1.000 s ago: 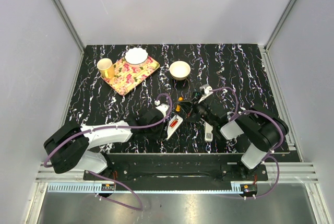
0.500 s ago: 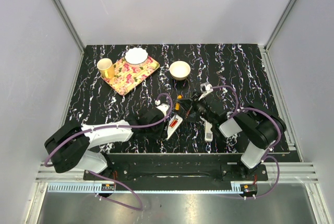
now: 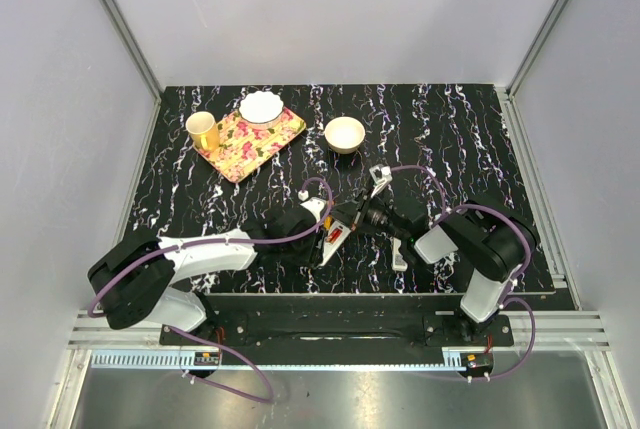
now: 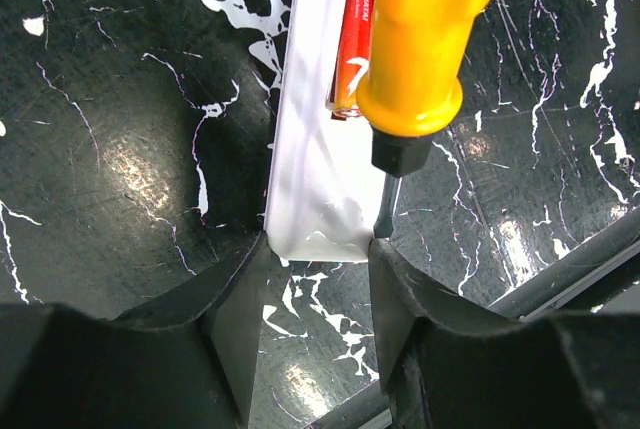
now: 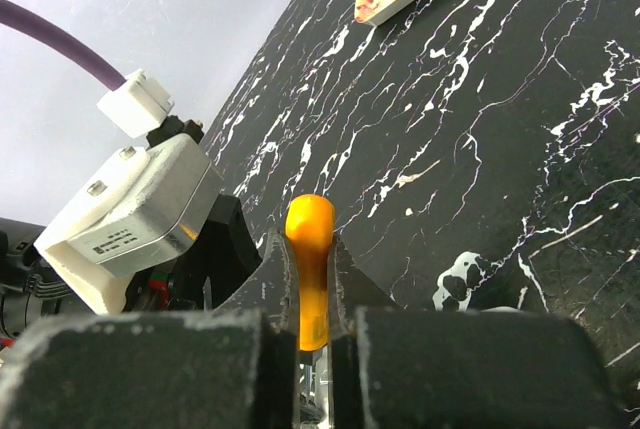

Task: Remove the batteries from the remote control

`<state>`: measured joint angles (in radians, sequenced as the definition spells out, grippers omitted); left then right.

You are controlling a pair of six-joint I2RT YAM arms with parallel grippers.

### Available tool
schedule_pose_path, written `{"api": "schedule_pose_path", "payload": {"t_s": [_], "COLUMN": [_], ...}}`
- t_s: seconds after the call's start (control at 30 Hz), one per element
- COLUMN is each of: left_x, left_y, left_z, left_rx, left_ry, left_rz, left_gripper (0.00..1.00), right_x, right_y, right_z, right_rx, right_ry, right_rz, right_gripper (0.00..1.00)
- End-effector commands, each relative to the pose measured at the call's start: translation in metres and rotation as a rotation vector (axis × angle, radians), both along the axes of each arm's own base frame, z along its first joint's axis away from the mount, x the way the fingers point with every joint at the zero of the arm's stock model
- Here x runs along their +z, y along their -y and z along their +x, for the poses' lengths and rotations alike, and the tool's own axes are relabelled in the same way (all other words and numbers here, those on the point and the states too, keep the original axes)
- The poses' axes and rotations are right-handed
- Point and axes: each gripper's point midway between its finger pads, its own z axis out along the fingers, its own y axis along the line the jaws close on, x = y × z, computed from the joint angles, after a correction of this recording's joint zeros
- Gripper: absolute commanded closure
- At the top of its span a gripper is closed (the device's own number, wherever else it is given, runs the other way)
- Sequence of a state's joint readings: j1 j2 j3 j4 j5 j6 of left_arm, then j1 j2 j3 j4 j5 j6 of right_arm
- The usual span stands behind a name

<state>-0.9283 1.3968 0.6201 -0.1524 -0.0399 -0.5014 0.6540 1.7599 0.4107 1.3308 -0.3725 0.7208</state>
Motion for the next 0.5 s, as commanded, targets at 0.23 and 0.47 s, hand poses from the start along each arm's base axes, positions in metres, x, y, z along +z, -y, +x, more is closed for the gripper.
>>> {"api": "schedule_pose_path", "payload": {"t_s": [0.23,0.47], "left_x": [-0.022,-0.022], "left_y": [-0.022,-0.022], "left_z": [0.003,0.002], "left_rx": [0.031,0.033], "left_ry": [0.005,0.005], "left_rz": [0.116,0.115], "left_gripper": [0.8,0.8], "right_x": [0.061,0.072], "right_y": [0.009,0.031], "right_z": [0.012,0.019], "right_rx": [-0.046,-0.181], "right_ry": [0.205,0.295], "right_rz": [0.139,0.104], "right_gripper": [1.0,1.0]}}
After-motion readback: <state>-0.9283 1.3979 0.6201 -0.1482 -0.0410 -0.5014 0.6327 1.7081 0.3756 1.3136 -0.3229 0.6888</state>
